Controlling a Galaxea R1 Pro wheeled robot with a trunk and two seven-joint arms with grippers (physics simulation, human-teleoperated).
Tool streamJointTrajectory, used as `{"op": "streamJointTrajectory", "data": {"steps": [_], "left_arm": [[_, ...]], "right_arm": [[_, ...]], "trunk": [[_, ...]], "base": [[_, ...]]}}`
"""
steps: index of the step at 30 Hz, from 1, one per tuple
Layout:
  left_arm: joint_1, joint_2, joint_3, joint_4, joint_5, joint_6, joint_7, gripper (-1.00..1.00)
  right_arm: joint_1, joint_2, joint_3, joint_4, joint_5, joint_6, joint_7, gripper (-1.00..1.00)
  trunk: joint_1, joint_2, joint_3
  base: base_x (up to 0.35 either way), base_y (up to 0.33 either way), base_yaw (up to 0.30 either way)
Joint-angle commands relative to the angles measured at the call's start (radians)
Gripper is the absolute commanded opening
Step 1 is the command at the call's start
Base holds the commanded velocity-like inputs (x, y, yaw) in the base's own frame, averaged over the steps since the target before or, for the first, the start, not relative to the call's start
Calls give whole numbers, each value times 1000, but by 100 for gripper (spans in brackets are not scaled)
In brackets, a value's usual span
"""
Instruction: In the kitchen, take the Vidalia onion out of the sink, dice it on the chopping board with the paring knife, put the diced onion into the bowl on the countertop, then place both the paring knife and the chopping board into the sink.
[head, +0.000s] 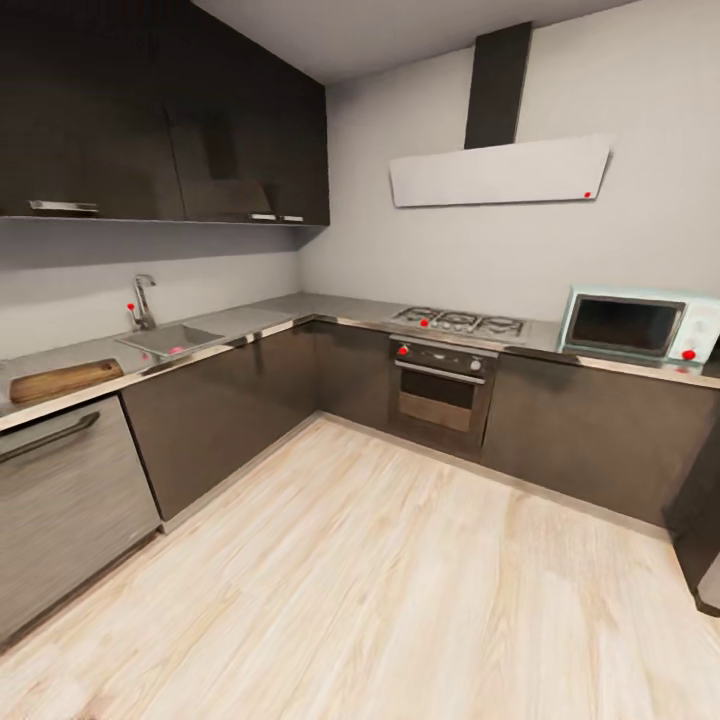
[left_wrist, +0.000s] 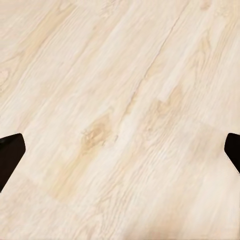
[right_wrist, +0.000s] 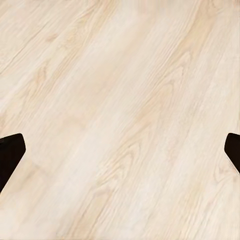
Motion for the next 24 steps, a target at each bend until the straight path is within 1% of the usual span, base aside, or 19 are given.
{"op": "streamJointTrajectory", "data": {"steps": [1, 24], "left_arm": [[0, 0, 1, -1, 0, -2, 0, 100], [0, -1, 1, -1, 0, -2, 0, 100]], "right_arm": [[0, 0, 0, 1, 1, -3, -3, 100], [0, 0, 0, 2, 1, -3, -3, 100]], "trunk": [[0, 0, -1], [0, 0, -1]], "base": [[241, -209, 277], [240, -210, 277]]}}
